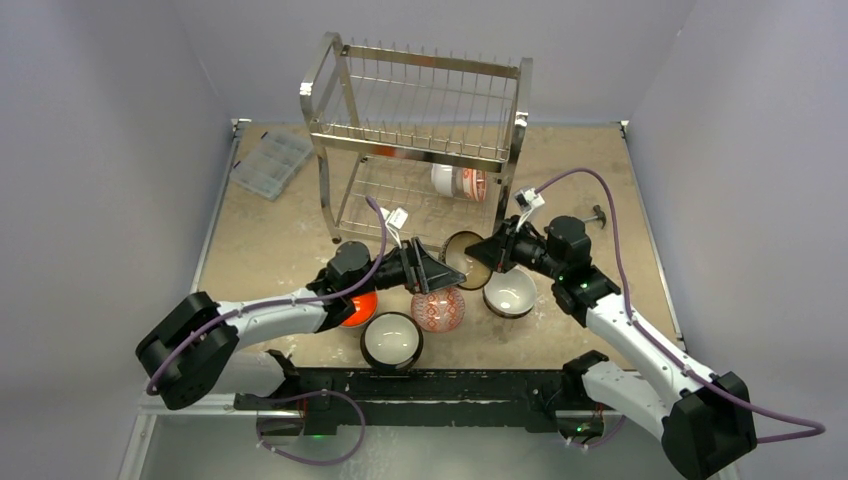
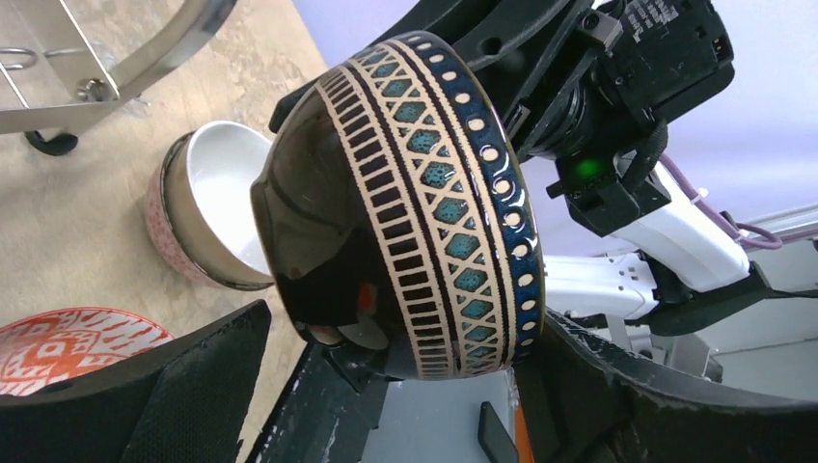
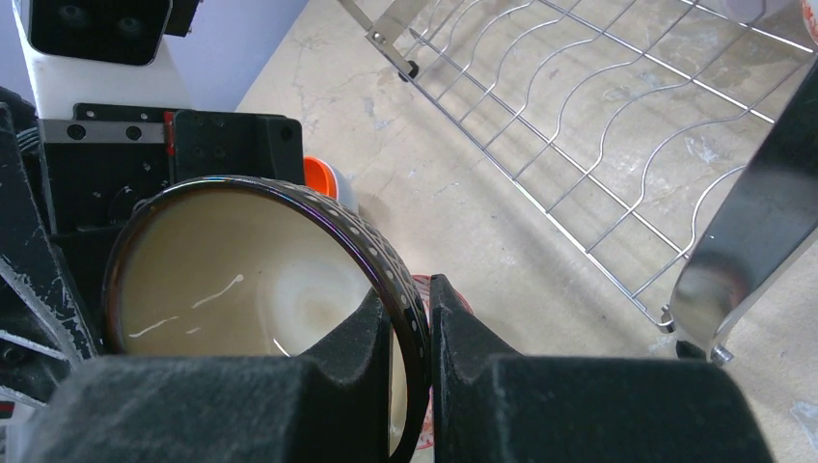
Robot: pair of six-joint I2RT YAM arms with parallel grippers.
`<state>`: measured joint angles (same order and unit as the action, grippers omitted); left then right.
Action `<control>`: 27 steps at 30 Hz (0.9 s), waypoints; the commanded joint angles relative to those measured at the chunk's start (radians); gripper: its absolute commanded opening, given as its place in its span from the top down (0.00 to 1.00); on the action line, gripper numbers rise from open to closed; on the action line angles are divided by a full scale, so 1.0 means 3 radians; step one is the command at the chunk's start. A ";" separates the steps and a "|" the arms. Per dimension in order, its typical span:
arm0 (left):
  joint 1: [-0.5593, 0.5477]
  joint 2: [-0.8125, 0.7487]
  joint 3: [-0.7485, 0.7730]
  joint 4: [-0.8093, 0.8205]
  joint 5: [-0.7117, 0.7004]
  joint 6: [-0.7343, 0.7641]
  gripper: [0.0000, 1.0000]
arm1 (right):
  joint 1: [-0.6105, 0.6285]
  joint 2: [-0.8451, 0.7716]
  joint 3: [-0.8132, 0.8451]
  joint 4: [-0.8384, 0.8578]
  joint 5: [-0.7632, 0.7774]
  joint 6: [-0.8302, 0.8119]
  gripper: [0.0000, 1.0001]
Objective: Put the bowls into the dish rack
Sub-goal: Place the bowl in the dish rack.
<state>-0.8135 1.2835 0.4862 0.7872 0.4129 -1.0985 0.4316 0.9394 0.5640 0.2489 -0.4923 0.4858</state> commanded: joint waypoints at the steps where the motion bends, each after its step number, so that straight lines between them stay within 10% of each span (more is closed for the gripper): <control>1: -0.0040 0.0134 0.0125 0.0261 0.0047 -0.0102 0.15 | 0.0004 -0.0091 0.0098 0.0368 -0.0138 0.0109 1.00; 21: -0.0041 0.0068 0.0239 0.0043 -0.0312 -0.0097 0.15 | 0.0003 -0.0065 0.0089 0.0306 -0.0084 0.0069 1.00; 27: -0.0044 0.0250 0.0263 0.0342 -0.0032 -0.0191 0.68 | 0.0003 -0.0034 0.0101 0.0312 -0.0037 0.0077 1.00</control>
<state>-0.8238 1.3304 0.5293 0.7879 0.3363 -1.1553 0.4267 0.9413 0.5640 0.2493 -0.4717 0.4595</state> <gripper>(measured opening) 0.567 0.150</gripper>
